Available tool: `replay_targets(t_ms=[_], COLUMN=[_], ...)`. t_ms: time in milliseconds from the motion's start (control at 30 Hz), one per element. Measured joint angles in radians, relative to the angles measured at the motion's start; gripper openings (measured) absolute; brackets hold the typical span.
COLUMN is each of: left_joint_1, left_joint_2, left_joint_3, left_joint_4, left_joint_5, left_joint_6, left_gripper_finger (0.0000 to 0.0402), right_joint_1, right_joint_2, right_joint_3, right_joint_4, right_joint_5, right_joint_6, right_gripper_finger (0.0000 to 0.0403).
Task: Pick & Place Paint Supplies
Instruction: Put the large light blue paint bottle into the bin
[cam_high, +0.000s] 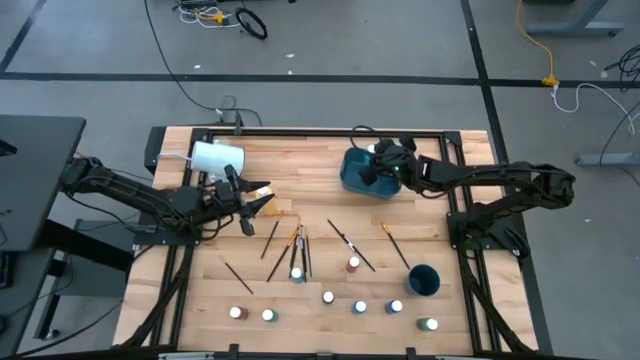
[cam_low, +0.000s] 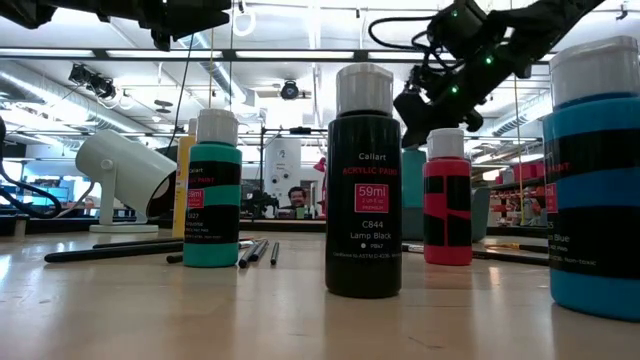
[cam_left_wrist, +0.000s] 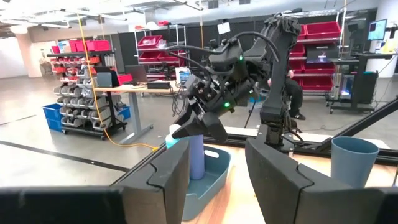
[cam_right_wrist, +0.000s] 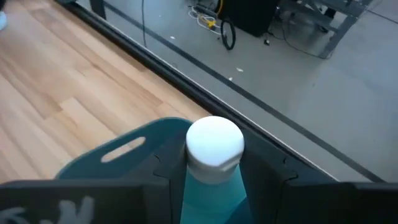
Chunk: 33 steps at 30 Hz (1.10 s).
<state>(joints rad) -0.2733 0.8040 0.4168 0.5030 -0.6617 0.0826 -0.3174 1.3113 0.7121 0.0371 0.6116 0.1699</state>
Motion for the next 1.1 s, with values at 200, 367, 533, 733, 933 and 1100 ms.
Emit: replay_targets(t_ms=[200,367,533,733,933,1100], left_joint_1=[0.000,0.000,0.000,0.000,0.000,0.000], left_joint_2=[0.000,0.000,0.000,0.000,0.000,0.000], left_joint_3=[0.000,0.000,0.000,0.000,0.000,0.000], left_joint_4=[0.001,0.003,0.004,0.005,0.005,0.011], left_joint_5=[0.000,0.000,0.000,0.000,0.000,0.000], left_joint_6=[0.000,0.007,0.008,0.009,0.011,0.011], left_gripper_finger=[0.0164,0.0164,0.0164,0.0164,0.0164,0.0164], right_joint_1=[-0.010,-0.023,-0.023,-0.022,-0.023,-0.022], right_joint_2=[0.000,0.000,0.000,0.000,-0.013,-0.044], right_joint_3=[-0.020,-0.020,-0.020,-0.020,-0.020,-0.020], right_joint_4=[-0.003,-0.007,-0.010,-0.021,-0.031,-0.042], right_joint_5=[0.009,0.008,0.009,0.015,0.076,0.077], right_joint_6=[0.014,0.024,0.027,0.013,-0.038,-0.037], right_gripper_finger=[0.0121,0.0124,0.0142,0.0143,0.0139,0.0155])
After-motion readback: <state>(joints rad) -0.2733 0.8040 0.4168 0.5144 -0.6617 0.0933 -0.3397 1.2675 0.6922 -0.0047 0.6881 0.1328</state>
